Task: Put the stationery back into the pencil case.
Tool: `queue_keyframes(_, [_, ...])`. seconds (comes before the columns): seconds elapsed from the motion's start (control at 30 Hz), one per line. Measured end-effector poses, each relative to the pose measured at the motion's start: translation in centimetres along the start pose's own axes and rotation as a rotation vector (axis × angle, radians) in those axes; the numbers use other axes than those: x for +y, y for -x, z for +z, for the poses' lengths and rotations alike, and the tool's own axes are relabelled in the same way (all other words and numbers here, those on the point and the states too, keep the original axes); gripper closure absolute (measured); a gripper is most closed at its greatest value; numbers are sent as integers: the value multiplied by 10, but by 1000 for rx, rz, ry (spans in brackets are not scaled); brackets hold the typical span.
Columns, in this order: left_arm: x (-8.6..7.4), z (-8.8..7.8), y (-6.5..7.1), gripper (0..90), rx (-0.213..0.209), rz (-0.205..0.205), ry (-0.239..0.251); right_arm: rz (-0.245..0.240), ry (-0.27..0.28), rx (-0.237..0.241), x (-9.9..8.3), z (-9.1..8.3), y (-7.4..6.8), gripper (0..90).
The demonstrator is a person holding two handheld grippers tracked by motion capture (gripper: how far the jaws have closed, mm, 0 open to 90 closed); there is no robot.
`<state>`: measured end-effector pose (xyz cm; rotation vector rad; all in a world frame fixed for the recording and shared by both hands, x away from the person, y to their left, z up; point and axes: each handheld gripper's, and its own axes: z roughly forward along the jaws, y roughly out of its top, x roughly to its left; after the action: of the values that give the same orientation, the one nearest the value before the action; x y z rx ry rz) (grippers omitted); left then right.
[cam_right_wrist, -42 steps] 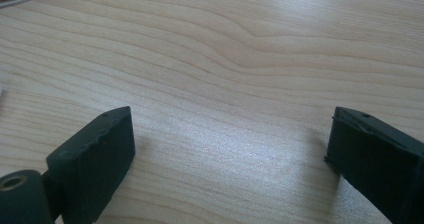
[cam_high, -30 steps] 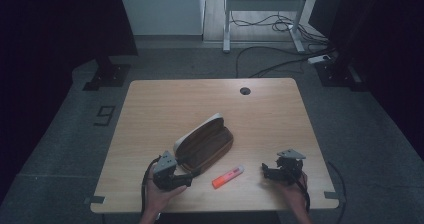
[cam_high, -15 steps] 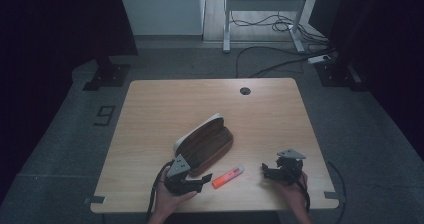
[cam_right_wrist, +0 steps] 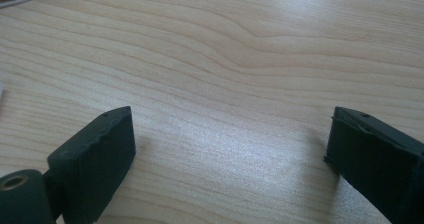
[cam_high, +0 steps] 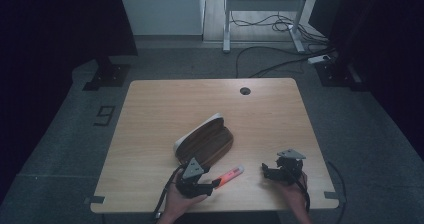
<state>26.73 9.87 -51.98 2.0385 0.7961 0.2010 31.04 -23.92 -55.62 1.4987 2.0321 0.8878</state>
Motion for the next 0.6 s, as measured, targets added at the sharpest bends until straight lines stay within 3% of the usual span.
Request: queue_keyframes(0.6, [3,31,2,384,3,22,-105,0,0,0,0,0,0,51])
